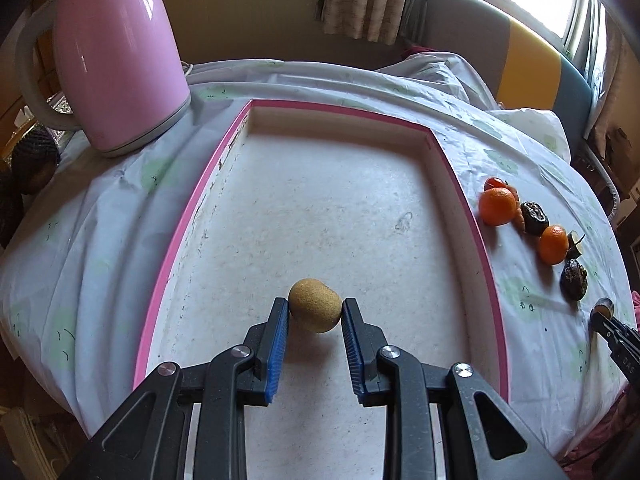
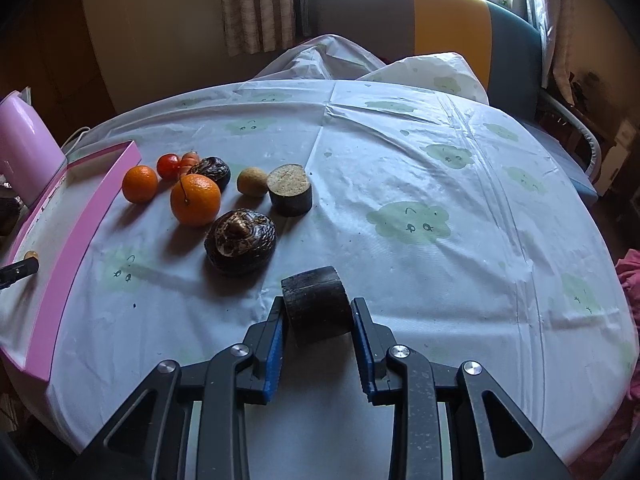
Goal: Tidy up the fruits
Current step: 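Carry the potato into the tray and open the left gripper while the right drops the eggplant chunk there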
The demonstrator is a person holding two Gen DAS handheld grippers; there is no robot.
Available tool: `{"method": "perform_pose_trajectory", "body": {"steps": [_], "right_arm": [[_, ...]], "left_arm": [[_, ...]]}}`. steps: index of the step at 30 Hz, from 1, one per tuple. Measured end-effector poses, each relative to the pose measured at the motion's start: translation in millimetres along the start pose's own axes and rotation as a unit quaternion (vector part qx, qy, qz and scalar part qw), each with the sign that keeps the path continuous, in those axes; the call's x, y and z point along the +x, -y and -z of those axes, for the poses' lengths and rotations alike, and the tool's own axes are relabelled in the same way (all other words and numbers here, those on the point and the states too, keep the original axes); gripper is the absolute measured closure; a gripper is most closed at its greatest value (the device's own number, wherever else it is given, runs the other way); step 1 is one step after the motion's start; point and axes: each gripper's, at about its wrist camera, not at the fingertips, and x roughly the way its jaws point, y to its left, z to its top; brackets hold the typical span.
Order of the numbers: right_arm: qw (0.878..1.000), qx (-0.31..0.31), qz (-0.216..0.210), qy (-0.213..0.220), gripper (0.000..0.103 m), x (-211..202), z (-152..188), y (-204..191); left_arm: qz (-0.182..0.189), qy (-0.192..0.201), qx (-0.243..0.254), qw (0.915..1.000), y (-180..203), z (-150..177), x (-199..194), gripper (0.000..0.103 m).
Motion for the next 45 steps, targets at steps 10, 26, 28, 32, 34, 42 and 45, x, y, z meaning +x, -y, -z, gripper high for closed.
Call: {"method": "perform_pose_trajectory", "body": {"steps": [10,26,28,32,34,42,45], "right_arm": [[0.998,-0.047,-0.051,0.006,0.072,-18.8,-3.0,-48.7],[0.970,-0.156,-0.188,-0.010,0.072,-19.8,-25.0,-180.3],[0.965,-0.177,-0.192,-0.011,0.072,-17.9,-25.2,-198.4],[0.959,-0.212,-0.186,-0.017,0.072,-8.2,-24.6,-226.3],[0.958,-0.228,-0.173,-0.015,0.072,-2.8,-24.9,-239.4],[0.960,-0.239,-0.145,-0.012,0.071,13.3,-21.4,-269.7],[0.960,-0.241,-0.142,-0.007,0.060,12.6,-20.0,-273.3]], "left_arm": [[0.007,0.009,-0.007,0.9999,-5.9,3.4,-6.3,0.071],[0.011,0.064,-0.015,0.9977,-21.2,5.4,-52.2,0.054],[0.013,0.073,-0.020,0.9971,-24.9,5.7,-58.8,0.050],[0.012,0.098,-0.034,0.9946,-33.0,4.6,-74.6,0.050],[0.009,0.112,-0.042,0.9927,-37.7,4.0,-83.1,0.049],[-0.039,0.181,-0.048,0.9816,-47.2,-2.1,-113.6,0.042],[-0.035,0.187,-0.039,0.9810,-42.9,-1.5,-115.8,0.042]]}}
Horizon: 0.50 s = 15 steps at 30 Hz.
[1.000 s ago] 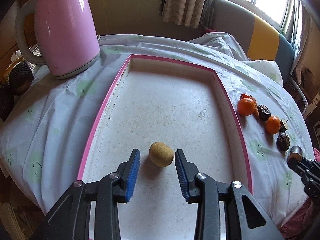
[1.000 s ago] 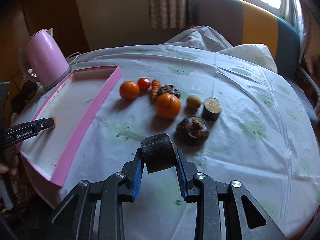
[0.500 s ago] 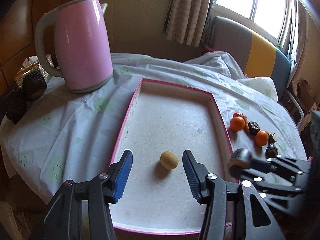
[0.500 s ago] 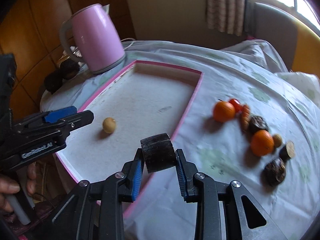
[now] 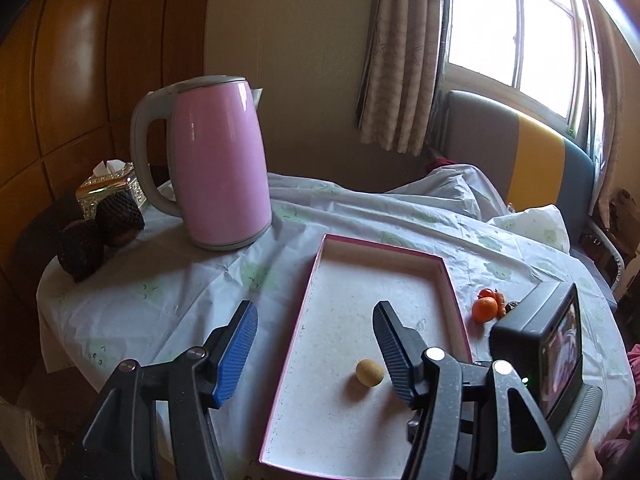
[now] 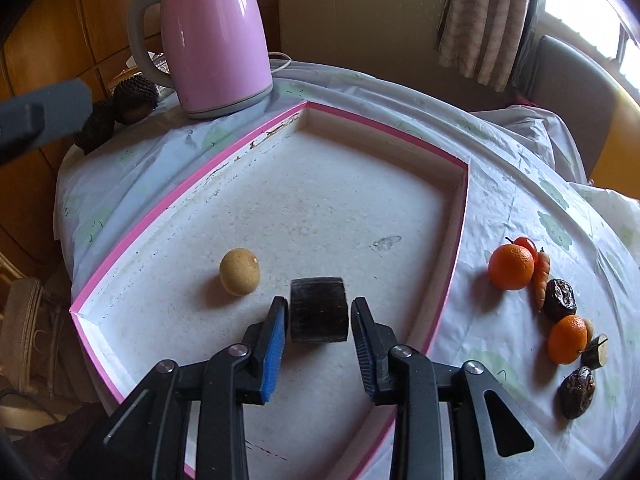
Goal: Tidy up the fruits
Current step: 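Carry the potato into the tray and open the left gripper while the right drops the eggplant chunk there, then move both grippers back toward the row of produce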
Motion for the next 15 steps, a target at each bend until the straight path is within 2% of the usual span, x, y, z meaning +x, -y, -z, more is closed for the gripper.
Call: {"method": "perform_pose_trajectory", "body": {"steps": [4,6,15], "right_arm": [[1.000,0.004,0.008,0.009,0.057,-6.7,3.4,0.7],[1.000,0.015,0.011,0.017,0.052,-12.4,5.3,4.2],[0.995,0.070,0.039,0.062,0.041,-46.3,15.9,30.3]], "left_arm": [[0.017,-0.005,0.015,0.9997,10.3,3.1,0.4,0.042],[0.025,-0.003,0.025,0.9994,17.2,5.4,-3.1,0.042],[0.073,-0.012,0.074,0.9946,53.8,13.8,-8.0,0.042]]}}
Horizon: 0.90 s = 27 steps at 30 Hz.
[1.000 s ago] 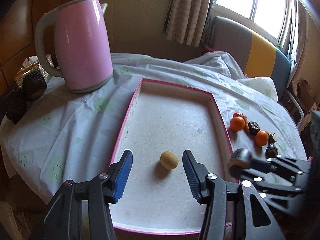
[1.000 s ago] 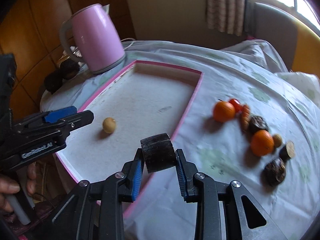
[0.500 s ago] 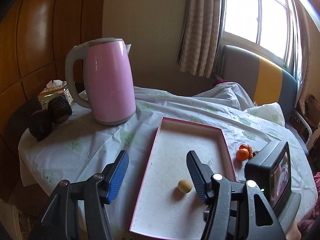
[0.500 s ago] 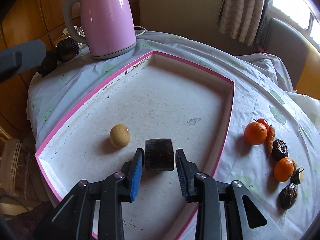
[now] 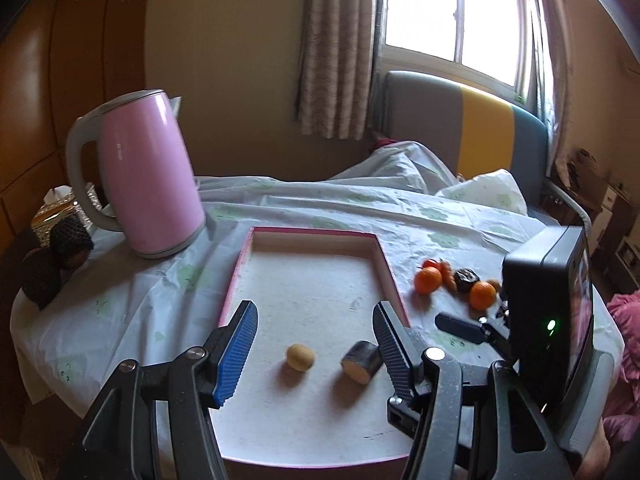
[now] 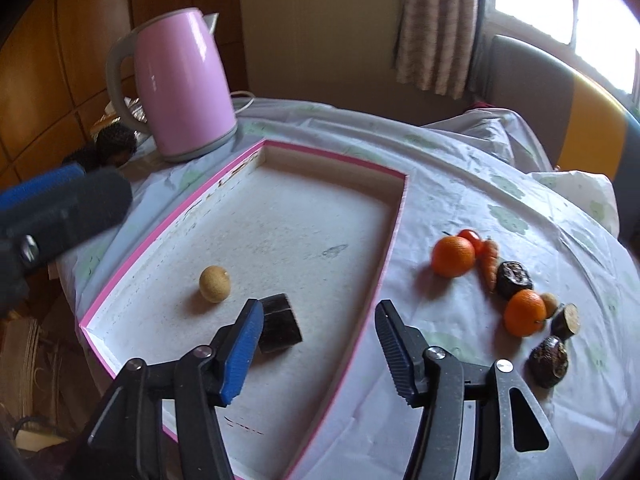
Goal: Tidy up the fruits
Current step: 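Move both grippers back toward the row of produce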
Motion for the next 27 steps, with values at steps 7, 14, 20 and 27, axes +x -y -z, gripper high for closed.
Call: {"method": "perform_pose_trajectory", "body": {"steps": [7,14,20,27], "right_arm": [[0.998,0.040,0.045,0.014,0.040,-17.9,6.8,33.5],[0.994,0.075,0.077,0.019,0.040,-31.6,17.0,65.9],[0.992,0.090,0.089,0.023,0.040,-36.3,20.4,80.9],[0.990,0.100,0.097,0.024,0.040,-37.7,25.9,90.8]], "left_arm": [[0.024,-0.014,0.045,0.9986,32.0,3.0,4.3,0.042],[0.038,-0.015,0.071,0.9967,52.2,2.4,6.3,0.042],[0.043,-0.017,0.086,0.9952,64.9,2.0,8.0,0.042],[0.046,-0.023,0.097,0.9939,74.9,3.0,11.1,0.042]]}}
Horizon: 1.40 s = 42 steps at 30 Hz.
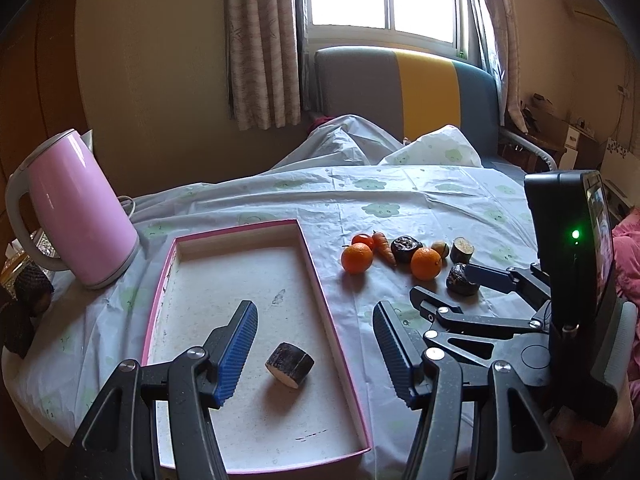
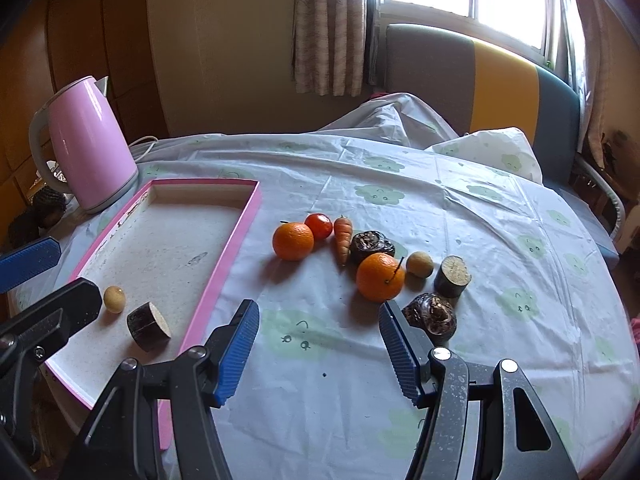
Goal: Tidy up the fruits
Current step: 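Move both grippers back toward the row of produce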
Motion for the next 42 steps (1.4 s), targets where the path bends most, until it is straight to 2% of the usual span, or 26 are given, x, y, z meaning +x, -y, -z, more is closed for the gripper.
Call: {"method": "perform_pose_trajectory", "body": {"steps": [10,17,25,27,31,38,42], "right_arm": [[1.000,0.026,0.012,-0.004,0.040,4.5,4.4,24.4],[0.997,0.069,0.038,-0.017,0.040,10.3,13.8,66.5],[0.992,0.108,0.062,-0.036,0.055,16.9,26.6,115.4],[0.992,0.110,0.055,-0.038,0.060,18.8,27.1,121.1],[0.993,0.111,0.020,-0.042,0.060,22.4,29.6,122.5],[0.995,0.088,0.010,-0.048,0.060,28.8,33.9,113.8],[0.995,0.087,-0.002,-0.048,0.057,31.1,35.4,118.1]], "left_arm": [[0.014,-0.017,0.006,0.9997,12.5,-3.2,13.9,0.042],[0.059,-0.058,-0.023,0.9963,16.5,-4.5,40.5,0.042],[0.083,-0.108,-0.032,0.9902,32.0,-10.2,77.9,0.043],[0.090,-0.118,-0.032,0.9885,36.8,-12.1,86.6,0.044],[0.105,-0.128,-0.042,0.9853,44.3,-18.0,99.4,0.044],[0.125,-0.138,-0.048,0.9813,60.6,-33.7,121.1,0.044],[0.147,-0.154,-0.059,0.9753,70.6,-38.8,138.0,0.044]]}}
